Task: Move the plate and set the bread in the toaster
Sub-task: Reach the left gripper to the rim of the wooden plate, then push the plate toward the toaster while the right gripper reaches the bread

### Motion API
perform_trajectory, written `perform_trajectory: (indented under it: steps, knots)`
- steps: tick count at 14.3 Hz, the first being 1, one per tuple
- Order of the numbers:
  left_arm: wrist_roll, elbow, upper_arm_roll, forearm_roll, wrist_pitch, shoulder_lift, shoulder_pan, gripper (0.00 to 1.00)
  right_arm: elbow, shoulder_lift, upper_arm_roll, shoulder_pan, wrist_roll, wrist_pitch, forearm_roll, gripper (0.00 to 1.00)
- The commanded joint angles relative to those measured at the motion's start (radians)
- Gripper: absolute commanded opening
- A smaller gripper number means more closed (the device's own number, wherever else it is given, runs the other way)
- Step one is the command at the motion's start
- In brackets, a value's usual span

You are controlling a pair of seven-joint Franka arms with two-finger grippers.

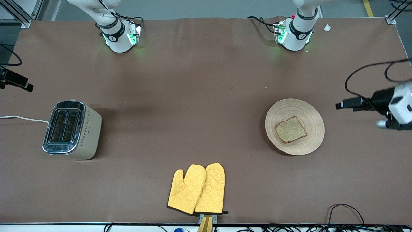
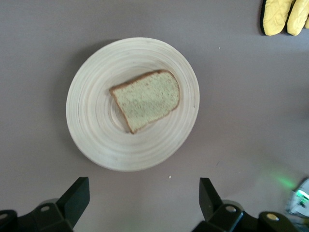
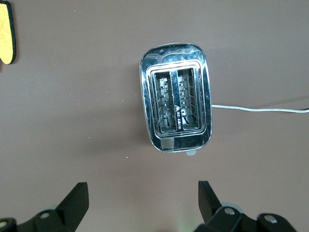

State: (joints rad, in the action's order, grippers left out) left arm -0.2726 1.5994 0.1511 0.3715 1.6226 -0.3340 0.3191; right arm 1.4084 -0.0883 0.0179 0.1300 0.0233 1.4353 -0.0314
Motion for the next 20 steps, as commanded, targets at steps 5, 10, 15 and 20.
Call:
perform_trajectory:
  steps: [5, 10, 15, 20]
  knots:
    - [-0.354, -0.158, 0.007, 0.131, 0.069, -0.394, 0.097, 1.0, 0.007, 0.01, 0.008, -0.012, 0.02, 0.024, -0.001, 1.0]
    - [-0.48, -0.154, 0.007, 0.195, 0.112, -0.508, 0.107, 0.98, 0.009, 0.01, 0.007, -0.007, 0.021, 0.022, -0.004, 1.0]
    - [-0.643, -0.153, 0.007, 0.196, 0.119, -0.534, 0.112, 0.2, 0.01, 0.01, 0.005, -0.004, 0.013, 0.014, -0.007, 1.0]
    - [-0.7, -0.154, 0.008, 0.222, 0.119, -0.551, 0.126, 0.0, 0.01, 0.009, 0.005, -0.004, 0.013, 0.013, -0.007, 1.0]
